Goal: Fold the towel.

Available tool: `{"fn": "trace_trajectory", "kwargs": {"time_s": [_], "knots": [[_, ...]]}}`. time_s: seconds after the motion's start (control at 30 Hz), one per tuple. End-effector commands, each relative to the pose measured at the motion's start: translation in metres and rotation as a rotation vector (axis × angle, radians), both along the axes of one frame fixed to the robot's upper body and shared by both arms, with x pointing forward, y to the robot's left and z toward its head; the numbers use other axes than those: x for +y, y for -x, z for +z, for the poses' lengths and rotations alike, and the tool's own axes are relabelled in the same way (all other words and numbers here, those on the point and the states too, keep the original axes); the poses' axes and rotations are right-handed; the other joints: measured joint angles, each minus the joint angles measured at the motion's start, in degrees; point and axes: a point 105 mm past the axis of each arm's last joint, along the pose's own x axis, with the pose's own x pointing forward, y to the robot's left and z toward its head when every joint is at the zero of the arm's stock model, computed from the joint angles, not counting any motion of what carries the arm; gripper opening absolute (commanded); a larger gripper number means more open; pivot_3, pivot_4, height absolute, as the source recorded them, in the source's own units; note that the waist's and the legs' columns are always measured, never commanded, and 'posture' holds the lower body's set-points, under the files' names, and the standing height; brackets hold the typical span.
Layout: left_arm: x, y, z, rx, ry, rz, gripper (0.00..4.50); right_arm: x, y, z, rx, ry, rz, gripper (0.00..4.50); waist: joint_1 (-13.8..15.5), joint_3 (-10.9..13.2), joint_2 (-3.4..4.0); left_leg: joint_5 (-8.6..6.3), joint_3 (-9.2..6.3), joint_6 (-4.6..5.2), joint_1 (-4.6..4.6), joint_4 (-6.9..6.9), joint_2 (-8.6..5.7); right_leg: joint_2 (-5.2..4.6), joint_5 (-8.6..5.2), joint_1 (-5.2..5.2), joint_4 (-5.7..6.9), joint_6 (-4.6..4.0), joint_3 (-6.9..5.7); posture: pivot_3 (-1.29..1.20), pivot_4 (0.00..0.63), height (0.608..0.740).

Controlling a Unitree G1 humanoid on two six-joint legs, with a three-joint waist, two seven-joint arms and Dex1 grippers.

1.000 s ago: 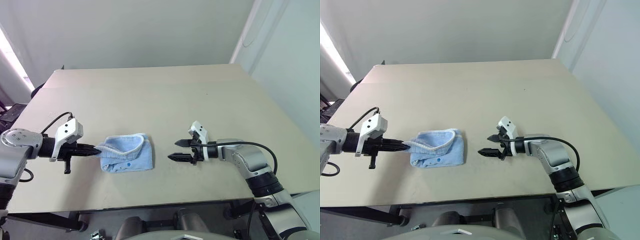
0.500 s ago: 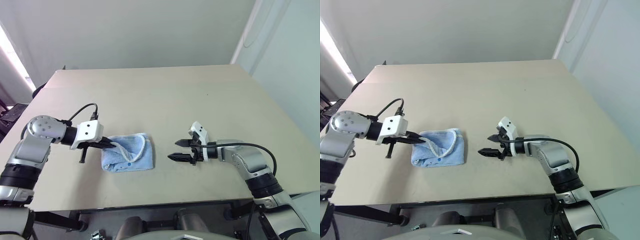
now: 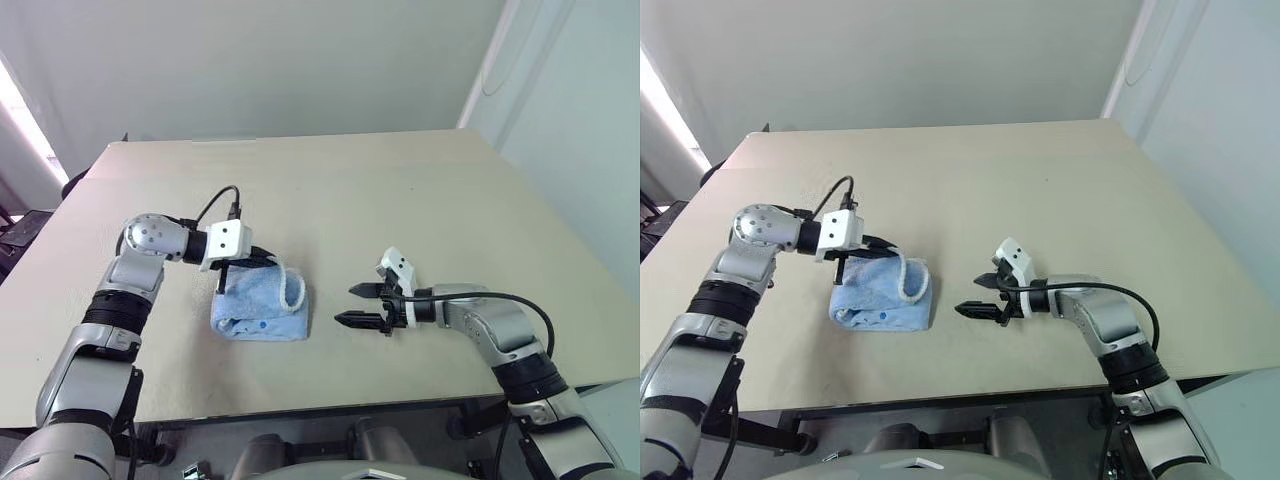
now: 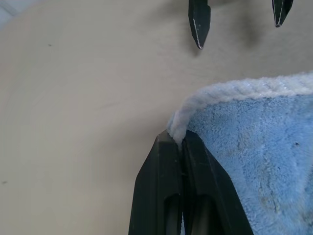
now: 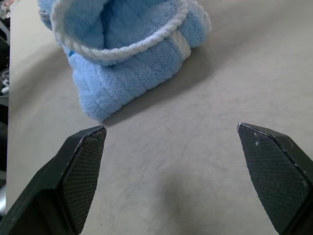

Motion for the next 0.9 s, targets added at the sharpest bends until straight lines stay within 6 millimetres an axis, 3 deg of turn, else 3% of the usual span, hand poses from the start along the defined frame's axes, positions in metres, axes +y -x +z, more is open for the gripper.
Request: {"fn": "trace_trajectory", "kwargs": {"time_s": [0.03, 0.17, 0.33, 0.5, 0.67, 0.9], "knots": [[0.001, 0.005, -0.004, 0.034, -0.051, -0.044, 0.03, 0.003, -0.001, 0.013, -0.046, -0.020, 0.009, 4.50, 0.01, 0.00, 0.00, 0.00, 0.00, 0.00, 0.00, 0.00, 0.00, 0.01, 0.00, 0.00, 0.00, 0.00, 0.00, 0.00, 0.000, 0.740], [-0.001, 0.008, -0.003, 0.074, -0.019, -0.051, 0.03, 0.002, -0.002, 0.013, -0.043, -0.021, 0.003, 4.50, 0.00, 0.00, 0.00, 0.00, 0.00, 0.00, 0.00, 0.00, 0.02, 0.01, 0.00, 0.01, -0.01, 0.00, 0.00, 0.00, 0.000, 0.740], [-0.003, 0.008, 0.003, 0.073, 0.006, -0.036, 1.38, 0.004, -0.002, 0.013, -0.030, -0.031, 0.007, 4.50, 0.03, 0.00, 0.00, 0.00, -0.01, 0.00, -0.01, 0.00, 0.02, 0.00, 0.00, 0.01, -0.01, 0.00, 0.00, 0.00, 0.000, 0.740], [-0.003, -0.013, 0.021, -0.010, 0.099, 0.098, 1.38, 0.007, -0.001, 0.016, -0.010, -0.063, 0.017, 4.50, 0.06, 0.00, -0.01, 0.00, -0.02, 0.00, 0.01, 0.00, 0.04, 0.00, 0.00, 0.01, 0.00, 0.00, 0.00, 0.00, 0.000, 0.740], [0.002, -0.021, 0.045, -0.007, 0.237, 0.210, 1.38, 0.012, 0.002, 0.018, 0.006, -0.088, 0.028, 4.50, 0.02, 0.00, -0.01, 0.00, -0.03, 0.00, 0.01, 0.00, 0.04, 0.01, 0.00, 0.01, 0.00, 0.00, 0.00, 0.00, 0.000, 0.740], [0.006, 0.002, 0.046, 0.138, 0.357, 0.225, 1.38, 0.017, 0.008, 0.015, 0.024, -0.098, 0.037, 4.50, -0.04, 0.00, 0.00, 0.00, -0.01, 0.00, 0.03, -0.01, 0.06, 0.00, 0.00, 0.01, 0.00, 0.01, 0.01, 0.00, 0.000, 0.740]]}}
